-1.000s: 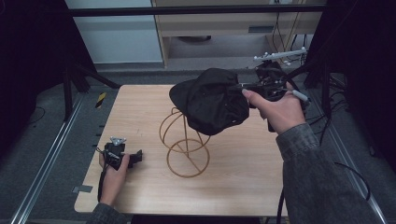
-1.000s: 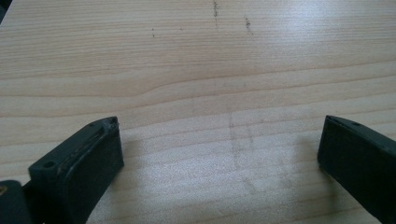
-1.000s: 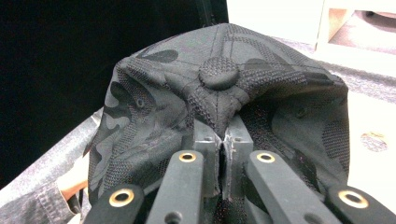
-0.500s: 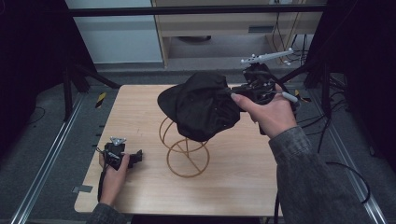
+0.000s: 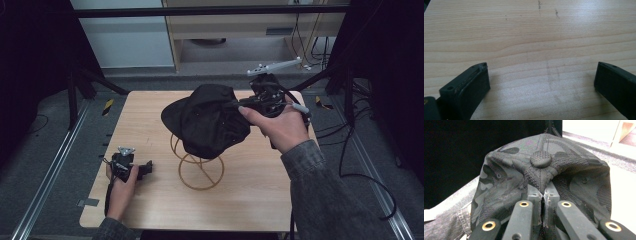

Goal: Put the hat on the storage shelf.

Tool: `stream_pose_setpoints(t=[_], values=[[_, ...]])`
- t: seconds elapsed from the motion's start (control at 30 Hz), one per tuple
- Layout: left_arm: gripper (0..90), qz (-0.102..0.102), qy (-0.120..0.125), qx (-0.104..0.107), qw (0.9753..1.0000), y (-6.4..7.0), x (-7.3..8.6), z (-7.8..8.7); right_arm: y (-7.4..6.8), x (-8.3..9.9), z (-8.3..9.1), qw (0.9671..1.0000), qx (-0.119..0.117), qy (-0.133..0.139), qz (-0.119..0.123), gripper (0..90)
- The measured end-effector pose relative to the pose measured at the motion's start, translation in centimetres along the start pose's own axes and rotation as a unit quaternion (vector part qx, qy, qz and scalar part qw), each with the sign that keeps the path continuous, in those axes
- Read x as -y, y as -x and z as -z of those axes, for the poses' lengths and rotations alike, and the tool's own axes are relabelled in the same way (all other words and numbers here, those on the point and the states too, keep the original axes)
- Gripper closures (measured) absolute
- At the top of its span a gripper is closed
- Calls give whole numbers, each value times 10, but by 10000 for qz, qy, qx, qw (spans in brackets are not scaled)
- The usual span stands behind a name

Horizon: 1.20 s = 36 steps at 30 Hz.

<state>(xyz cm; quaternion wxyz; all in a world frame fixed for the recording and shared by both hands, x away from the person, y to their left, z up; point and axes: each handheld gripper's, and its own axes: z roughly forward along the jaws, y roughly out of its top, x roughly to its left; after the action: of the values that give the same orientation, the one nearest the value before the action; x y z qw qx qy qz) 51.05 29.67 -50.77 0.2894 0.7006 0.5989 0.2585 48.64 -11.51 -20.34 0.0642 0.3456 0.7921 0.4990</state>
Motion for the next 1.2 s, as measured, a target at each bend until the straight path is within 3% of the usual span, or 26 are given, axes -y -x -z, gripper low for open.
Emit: stream_pose_setpoints(t=[0.63, 1.2], values=[[0, -16, 5, 16, 10000, 1, 0, 0, -3, 16, -25, 9997, 21, -241, 42, 863], [0, -25, 4, 31, 10000, 1, 0, 0, -1, 30, -33, 9991, 40, -415, 43, 860]])
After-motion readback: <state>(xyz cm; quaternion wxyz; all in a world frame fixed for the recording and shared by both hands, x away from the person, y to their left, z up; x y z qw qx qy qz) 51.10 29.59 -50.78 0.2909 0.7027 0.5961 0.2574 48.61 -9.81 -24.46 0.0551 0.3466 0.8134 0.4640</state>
